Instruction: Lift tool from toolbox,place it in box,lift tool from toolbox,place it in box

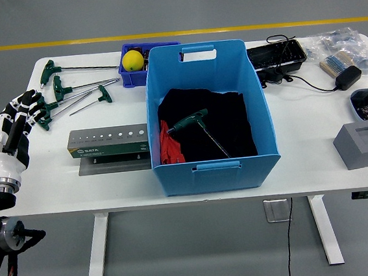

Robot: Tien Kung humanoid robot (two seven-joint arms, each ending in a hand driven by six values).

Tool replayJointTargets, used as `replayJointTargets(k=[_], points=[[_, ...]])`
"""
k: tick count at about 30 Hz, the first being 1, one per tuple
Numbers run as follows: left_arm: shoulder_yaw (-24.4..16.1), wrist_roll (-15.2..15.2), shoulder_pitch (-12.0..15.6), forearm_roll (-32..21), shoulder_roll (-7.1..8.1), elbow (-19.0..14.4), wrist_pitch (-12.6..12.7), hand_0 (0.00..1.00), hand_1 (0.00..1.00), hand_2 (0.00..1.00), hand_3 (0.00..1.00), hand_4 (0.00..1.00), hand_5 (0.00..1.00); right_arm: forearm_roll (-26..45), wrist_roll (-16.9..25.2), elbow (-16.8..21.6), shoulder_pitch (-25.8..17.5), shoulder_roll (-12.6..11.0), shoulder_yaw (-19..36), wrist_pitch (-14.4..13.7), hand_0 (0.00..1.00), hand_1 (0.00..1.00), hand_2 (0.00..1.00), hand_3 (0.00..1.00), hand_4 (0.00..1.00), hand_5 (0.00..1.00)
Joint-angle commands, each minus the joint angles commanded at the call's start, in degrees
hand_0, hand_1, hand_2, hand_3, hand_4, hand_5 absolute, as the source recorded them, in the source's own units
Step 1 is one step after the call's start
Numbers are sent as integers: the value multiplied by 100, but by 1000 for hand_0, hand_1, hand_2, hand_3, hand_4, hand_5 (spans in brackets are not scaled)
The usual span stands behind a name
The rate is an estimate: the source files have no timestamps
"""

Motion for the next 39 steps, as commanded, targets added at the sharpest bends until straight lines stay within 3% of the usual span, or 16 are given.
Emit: replayJointTargets(k=[2, 3, 8, 9, 14, 15, 20, 21, 27, 39], points=[[57, -22, -18, 25, 0, 47, 88, 791, 810, 835, 757, 889, 680, -21, -5, 3, -19, 1, 13, 1, 651, 623, 693, 558, 765, 670], [85, -29, -25, 32, 0, 60, 103, 846, 864, 897, 823, 889, 704, -32, -10, 5, -27, 2, 21, 1, 650, 623, 692, 557, 764, 671], [337, 77, -27, 150, 0, 81, -41, 846, 864, 897, 823, 889, 704, -177, -56, 16, -71, 9, 114, -9, 650, 623, 692, 557, 764, 671], [389, 95, -24, 145, 0, 82, -63, 870, 894, 913, 839, 893, 823, -197, -63, 18, -81, 11, 135, -12, 650, 624, 693, 557, 764, 672], [773, 93, -17, 8, 22, 71, -60, 870, 894, 913, 839, 893, 823, -312, -89, 15, -138, 6, 290, -20, 650, 624, 693, 557, 764, 672], [811, 84, -13, -4, 27, 66, -53, 998, 998, 998, 949, 897, 998, -317, -89, 14, -141, 3, 301, -19, 650, 623, 692, 556, 764, 672], [961, -92, 38, -125, 9, 77, -33, 998, 998, 998, 949, 897, 998, -324, -93, 10, -185, 11, 342, -21, 650, 623, 692, 556, 764, 672], [968, -126, 36, -139, 9, 82, -14, 998, 998, 998, 998, 905, 998, -316, -90, 8, -185, 9, 337, -18, 650, 623, 692, 557, 764, 672], [905, -479, 8, -234, 45, 93, 368, 998, 998, 998, 998, 912, 998, -279, -79, 5, -188, -10, 312, 0, 650, 623, 692, 557, 764, 673], [646, -502, -13, -187, 0, 93, 406, 998, 998, 998, 998, 925, 998, -10, -11, 19, -87, -37, 140, -23, 650, 624, 690, 556, 761, 674]])
